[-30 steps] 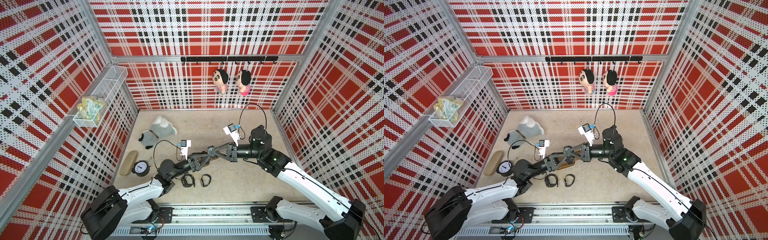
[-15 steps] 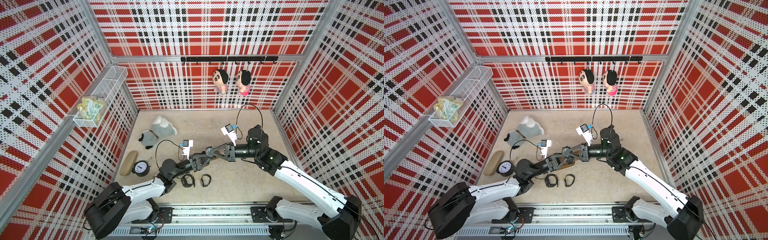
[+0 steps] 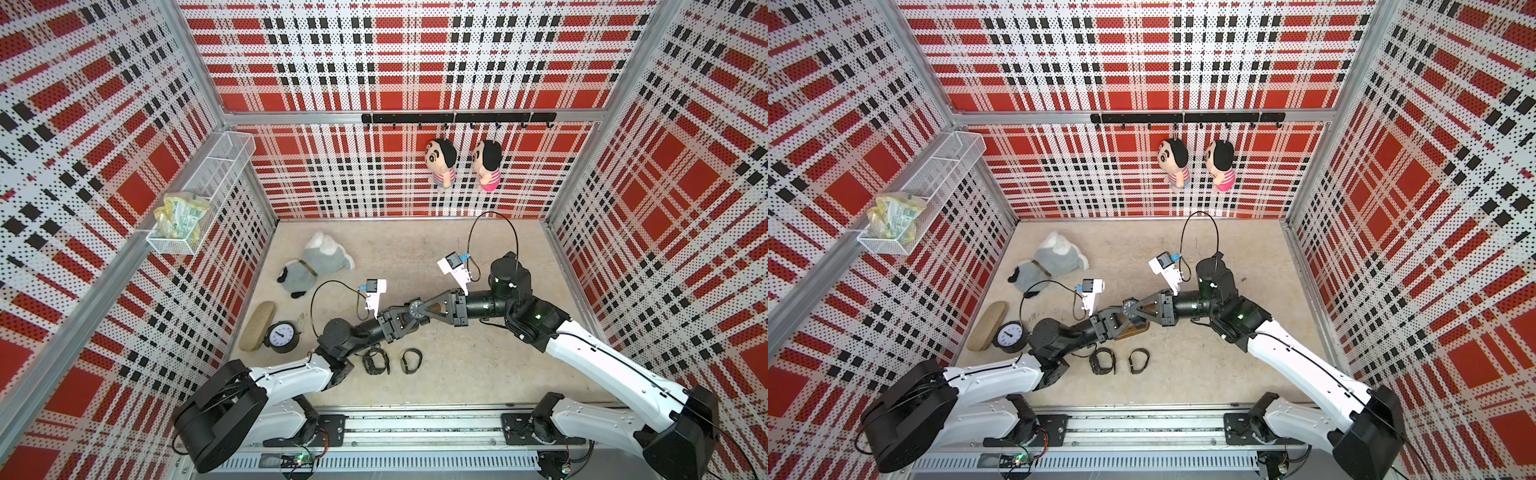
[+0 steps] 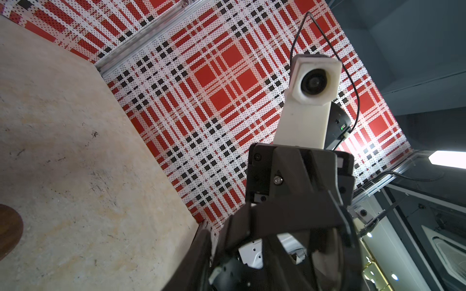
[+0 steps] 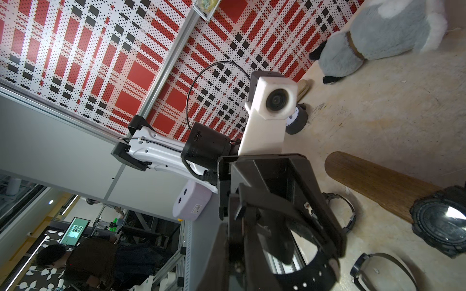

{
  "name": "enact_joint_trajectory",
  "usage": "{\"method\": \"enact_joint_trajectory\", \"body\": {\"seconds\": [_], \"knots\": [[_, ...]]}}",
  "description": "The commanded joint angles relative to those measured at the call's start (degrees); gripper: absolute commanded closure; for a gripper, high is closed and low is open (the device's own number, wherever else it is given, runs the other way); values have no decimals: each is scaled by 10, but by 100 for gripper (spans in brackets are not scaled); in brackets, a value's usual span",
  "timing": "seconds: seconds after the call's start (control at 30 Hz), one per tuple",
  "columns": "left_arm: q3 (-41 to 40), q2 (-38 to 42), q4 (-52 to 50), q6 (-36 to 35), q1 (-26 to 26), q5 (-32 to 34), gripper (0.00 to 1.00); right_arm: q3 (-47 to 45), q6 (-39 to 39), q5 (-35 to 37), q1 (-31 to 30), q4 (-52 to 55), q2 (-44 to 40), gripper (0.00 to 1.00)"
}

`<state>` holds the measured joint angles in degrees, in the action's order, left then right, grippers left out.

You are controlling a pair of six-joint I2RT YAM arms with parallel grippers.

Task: Place watch on stand
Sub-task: Pick up the watch at the center of the board.

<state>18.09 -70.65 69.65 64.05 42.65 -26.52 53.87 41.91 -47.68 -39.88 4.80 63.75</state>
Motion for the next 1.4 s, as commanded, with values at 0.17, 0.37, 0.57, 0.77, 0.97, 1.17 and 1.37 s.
{"method": "enact_joint_trajectory", "body": {"seconds": [0.17, 0.37, 0.57, 0.77, 0.97, 1.17, 1.37], "knots": [[12, -19, 44, 10, -6, -12, 89, 20, -8, -8, -4, 3, 9, 100], [8, -15, 35, 17, -20, -1, 100, 56, -68, 40, -4, 110, 6, 47], [-12, 14, -42, 7, -34, 43, 100, 94, -132, 131, -4, 224, -6, 23], [-21, 35, -83, 0, -35, 65, 100, 125, -160, 253, -8, 311, 2, 17], [-11, 51, -161, -25, -35, 93, 100, 169, -184, 370, -64, 378, 31, 17], [10, 65, -247, -59, -33, 118, 100, 239, -188, 475, -144, 440, 83, 14], [14, 72, -278, -70, -29, 130, 100, 299, -187, 551, -190, 507, 144, 12]]}}
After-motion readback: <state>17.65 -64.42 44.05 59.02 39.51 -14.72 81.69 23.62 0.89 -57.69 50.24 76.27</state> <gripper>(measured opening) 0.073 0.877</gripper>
